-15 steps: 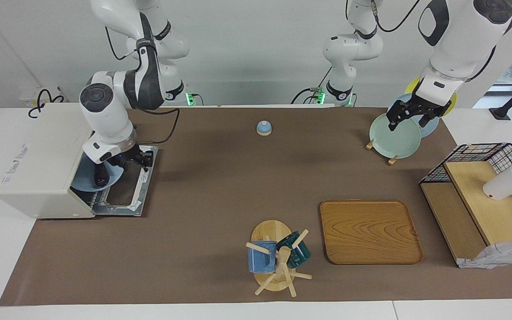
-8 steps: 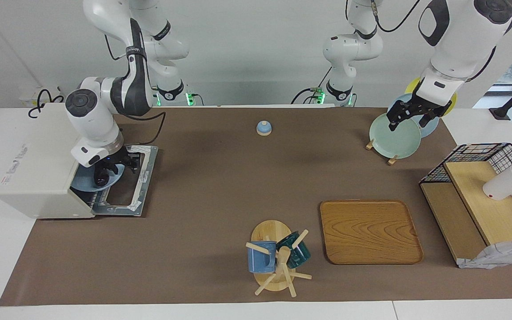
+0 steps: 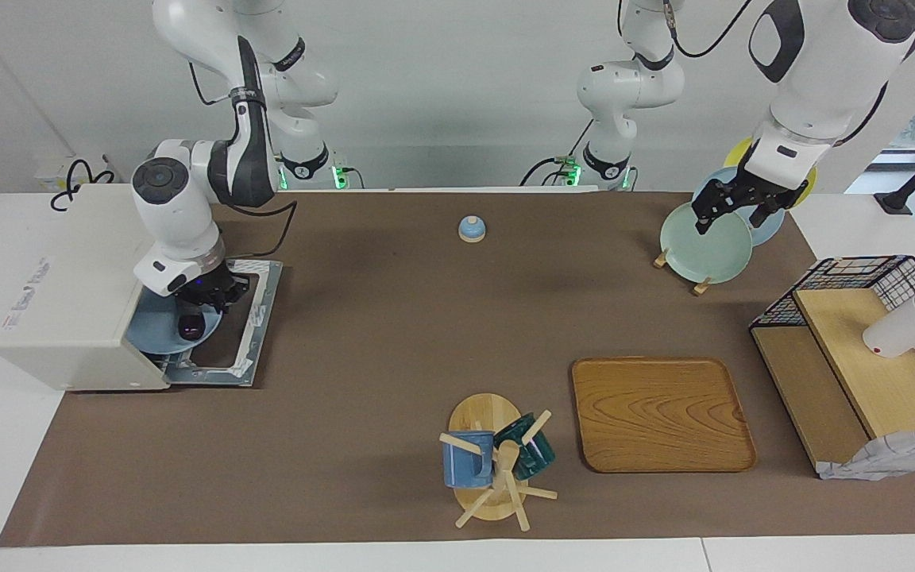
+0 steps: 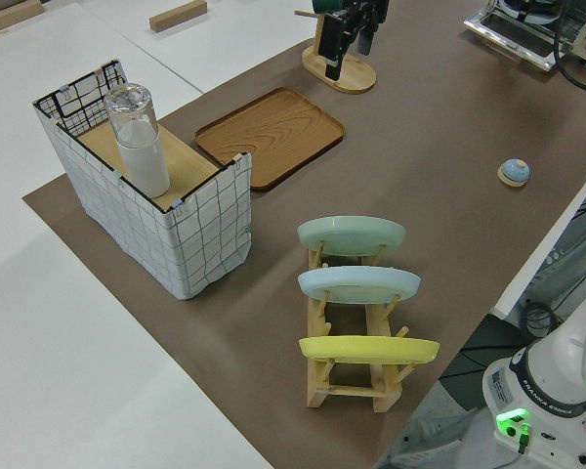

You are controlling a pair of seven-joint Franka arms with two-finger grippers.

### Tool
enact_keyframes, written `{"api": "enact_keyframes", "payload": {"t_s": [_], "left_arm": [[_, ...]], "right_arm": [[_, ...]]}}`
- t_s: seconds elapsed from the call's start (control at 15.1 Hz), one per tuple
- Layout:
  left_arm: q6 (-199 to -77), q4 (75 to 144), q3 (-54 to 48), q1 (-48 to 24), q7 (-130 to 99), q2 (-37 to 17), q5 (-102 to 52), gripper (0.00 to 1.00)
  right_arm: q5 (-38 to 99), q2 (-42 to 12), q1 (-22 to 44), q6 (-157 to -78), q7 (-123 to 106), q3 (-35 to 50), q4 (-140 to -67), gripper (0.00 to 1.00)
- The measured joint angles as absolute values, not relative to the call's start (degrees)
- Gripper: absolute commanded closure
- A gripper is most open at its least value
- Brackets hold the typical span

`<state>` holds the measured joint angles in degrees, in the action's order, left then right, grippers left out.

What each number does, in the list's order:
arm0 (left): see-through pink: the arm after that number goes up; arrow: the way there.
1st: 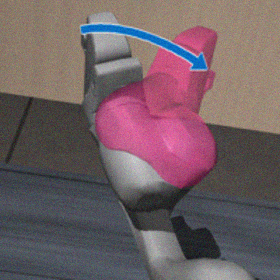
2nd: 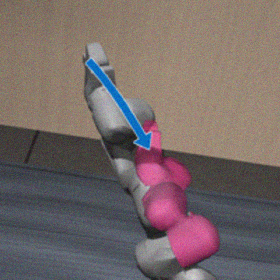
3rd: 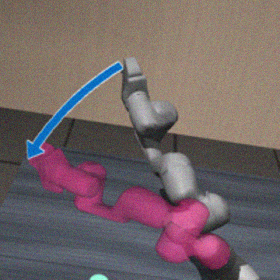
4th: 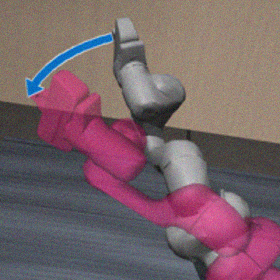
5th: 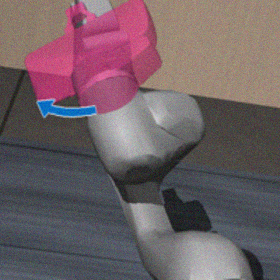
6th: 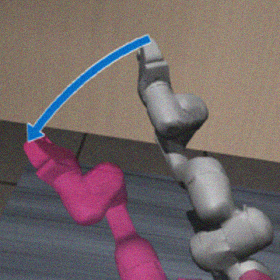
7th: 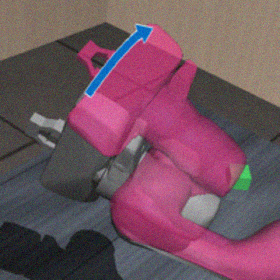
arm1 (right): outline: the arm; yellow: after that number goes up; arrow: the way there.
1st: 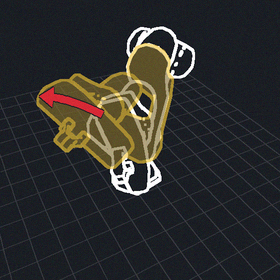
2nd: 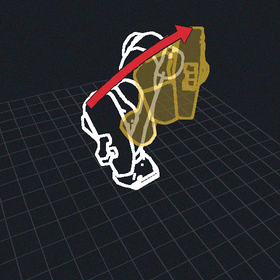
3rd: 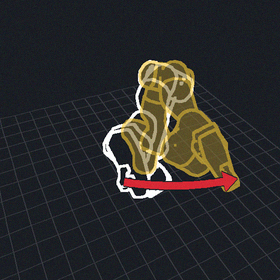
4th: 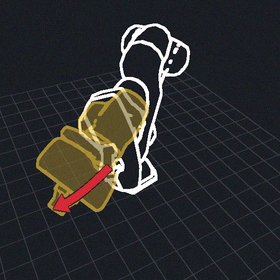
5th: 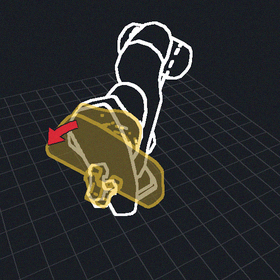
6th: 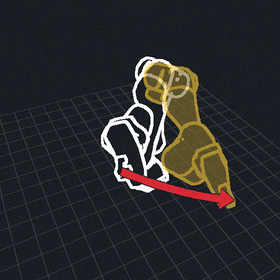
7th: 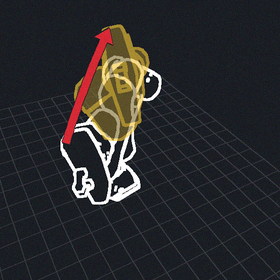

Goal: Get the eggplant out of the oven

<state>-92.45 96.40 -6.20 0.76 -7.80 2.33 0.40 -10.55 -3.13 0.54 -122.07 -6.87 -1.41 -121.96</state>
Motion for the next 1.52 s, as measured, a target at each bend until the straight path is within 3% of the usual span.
{"api": "enact_keyframes", "payload": {"t_s": [0.26, 0.79, 0.99, 1.19, 1.32, 1.52], "left_arm": [[-92.5, 96.4, -6.2, 0.8, -7.8, 2.3, 0.4, 0.00], [-93.9, 96.4, -5.9, 1.4, -7.8, 2.3, 0.4, 0.00], [-95.1, 96.4, -5.8, 1.9, -7.8, 2.3, 0.4, 0.00], [-96.0, 96.4, -5.9, 1.9, -7.8, 2.3, 0.4, 0.00], [-97.0, 96.4, -5.9, 1.9, -7.8, 2.3, 0.4, 0.00], [-98.3, 96.5, -5.8, 2.0, -7.8, 2.1, 0.4, 0.00]], "right_arm": [[-10.5, -3.6, 8.4, -115.7, -1.9, -1.0, -116.8, 1.00], [-10.5, -6.3, 26.5, -111.5, 16.9, -0.6, -109.2, 1.00], [-10.5, -12.8, 34.2, -103.4, 24.4, -0.5, -97.3, 1.00], [-10.4, -25.1, 40.6, -99.3, 32.2, -0.4, -83.1, 1.00], [-9.9, -31.1, 41.9, -101.4, 35.7, 0.5, -77.7, 1.00], [-6.9, -33.9, 41.9, -109.4, 36.6, 1.2, -76.8, 1.00]]}}
